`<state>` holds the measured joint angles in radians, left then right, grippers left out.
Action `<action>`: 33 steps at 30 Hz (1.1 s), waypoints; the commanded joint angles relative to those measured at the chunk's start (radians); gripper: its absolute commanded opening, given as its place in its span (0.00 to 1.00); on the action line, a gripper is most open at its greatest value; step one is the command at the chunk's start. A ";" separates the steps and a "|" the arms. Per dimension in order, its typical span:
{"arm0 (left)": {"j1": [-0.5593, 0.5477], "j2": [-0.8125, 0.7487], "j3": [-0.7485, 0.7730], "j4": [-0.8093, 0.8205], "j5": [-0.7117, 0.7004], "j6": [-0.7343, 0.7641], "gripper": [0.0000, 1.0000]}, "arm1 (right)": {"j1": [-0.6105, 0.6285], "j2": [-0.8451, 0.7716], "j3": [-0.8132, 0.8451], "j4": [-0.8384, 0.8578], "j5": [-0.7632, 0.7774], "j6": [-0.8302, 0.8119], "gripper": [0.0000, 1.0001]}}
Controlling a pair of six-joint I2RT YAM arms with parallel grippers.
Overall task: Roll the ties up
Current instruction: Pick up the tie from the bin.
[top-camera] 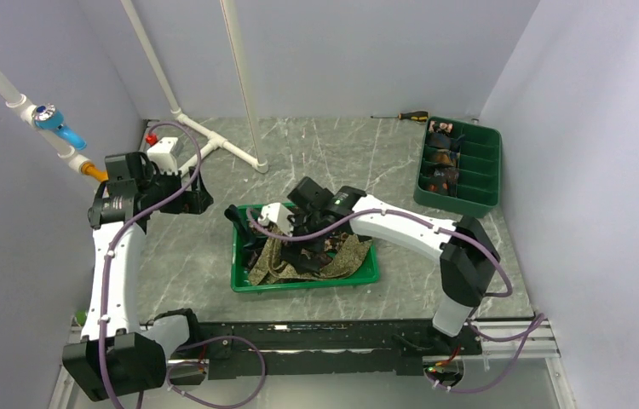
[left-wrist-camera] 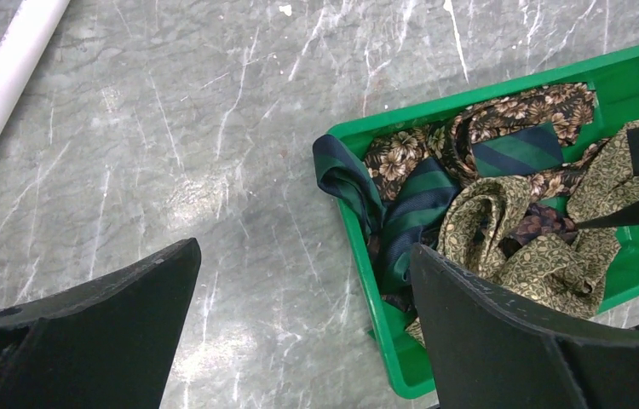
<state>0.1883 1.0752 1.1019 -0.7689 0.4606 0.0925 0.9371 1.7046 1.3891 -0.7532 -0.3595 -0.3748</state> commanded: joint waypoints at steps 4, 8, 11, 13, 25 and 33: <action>0.016 -0.031 0.000 -0.001 0.045 -0.019 0.99 | 0.041 0.041 -0.057 0.082 0.046 -0.022 0.82; 0.016 -0.020 0.005 -0.004 0.055 -0.015 0.99 | 0.036 0.061 -0.045 0.109 0.139 -0.020 0.46; 0.016 -0.005 0.017 -0.010 0.076 -0.004 0.99 | 0.003 0.043 -0.022 0.094 0.191 -0.034 0.00; 0.015 0.009 0.031 -0.013 0.092 0.010 0.99 | -0.048 0.015 0.013 0.065 0.193 -0.043 0.00; 0.001 0.055 0.049 0.026 0.120 0.085 0.99 | -0.459 -0.259 0.286 0.057 0.298 -0.066 0.00; -0.150 0.025 0.004 0.014 0.064 0.257 0.99 | -0.640 -0.375 0.412 0.095 0.444 -0.007 0.00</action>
<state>0.1154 1.1301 1.1091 -0.7700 0.5446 0.2337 0.3374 1.3838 1.7584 -0.6971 -0.0212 -0.4194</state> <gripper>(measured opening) 0.988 0.015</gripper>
